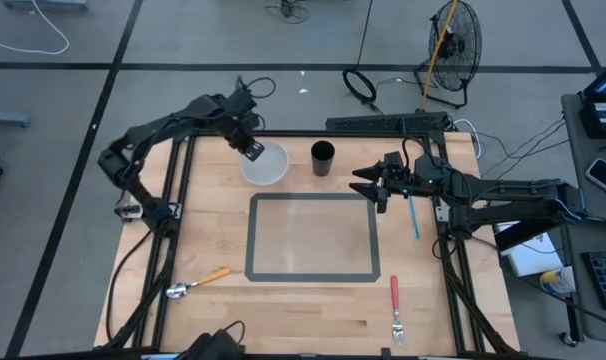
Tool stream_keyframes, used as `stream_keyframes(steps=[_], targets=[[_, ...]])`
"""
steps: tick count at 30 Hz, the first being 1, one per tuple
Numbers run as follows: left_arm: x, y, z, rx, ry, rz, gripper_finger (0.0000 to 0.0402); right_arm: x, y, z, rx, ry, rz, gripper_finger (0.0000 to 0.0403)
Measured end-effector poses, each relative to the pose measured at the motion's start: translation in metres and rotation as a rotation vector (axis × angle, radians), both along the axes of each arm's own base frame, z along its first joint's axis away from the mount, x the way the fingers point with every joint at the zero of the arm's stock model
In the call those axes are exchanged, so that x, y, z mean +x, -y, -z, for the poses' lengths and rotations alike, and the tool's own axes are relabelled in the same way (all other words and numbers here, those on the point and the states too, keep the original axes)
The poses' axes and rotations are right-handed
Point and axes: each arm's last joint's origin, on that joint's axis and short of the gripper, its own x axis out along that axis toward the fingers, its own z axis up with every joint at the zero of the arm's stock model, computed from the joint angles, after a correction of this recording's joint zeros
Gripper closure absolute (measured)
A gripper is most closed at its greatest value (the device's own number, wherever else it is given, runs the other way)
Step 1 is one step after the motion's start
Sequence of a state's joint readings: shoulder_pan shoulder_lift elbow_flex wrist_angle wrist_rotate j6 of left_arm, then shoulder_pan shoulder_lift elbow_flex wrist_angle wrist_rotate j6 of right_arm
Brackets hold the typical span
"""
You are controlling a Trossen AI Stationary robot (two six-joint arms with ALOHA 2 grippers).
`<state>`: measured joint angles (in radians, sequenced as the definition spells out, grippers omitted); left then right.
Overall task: Pick & Place Utensil
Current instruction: Put the white bowl on the light brown mat
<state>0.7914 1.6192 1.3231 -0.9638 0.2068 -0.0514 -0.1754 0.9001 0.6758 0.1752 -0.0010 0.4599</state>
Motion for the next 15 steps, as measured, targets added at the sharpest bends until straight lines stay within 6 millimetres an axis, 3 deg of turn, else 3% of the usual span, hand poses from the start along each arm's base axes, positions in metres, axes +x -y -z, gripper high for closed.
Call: stream_keyframes(steps=[7, 15], targets=[[-0.011, 0.038, -0.036, 0.003, 0.044, 0.012, 0.0396, 0.0, 0.0, 0.0, -0.002, 0.0, 0.0, 0.0165], [-0.001, 0.09, -0.06, -0.005, 0.11, 0.087, 0.0396, 0.0, 0.0, 0.0, -0.003, 0.0, 0.0, 0.0165]])
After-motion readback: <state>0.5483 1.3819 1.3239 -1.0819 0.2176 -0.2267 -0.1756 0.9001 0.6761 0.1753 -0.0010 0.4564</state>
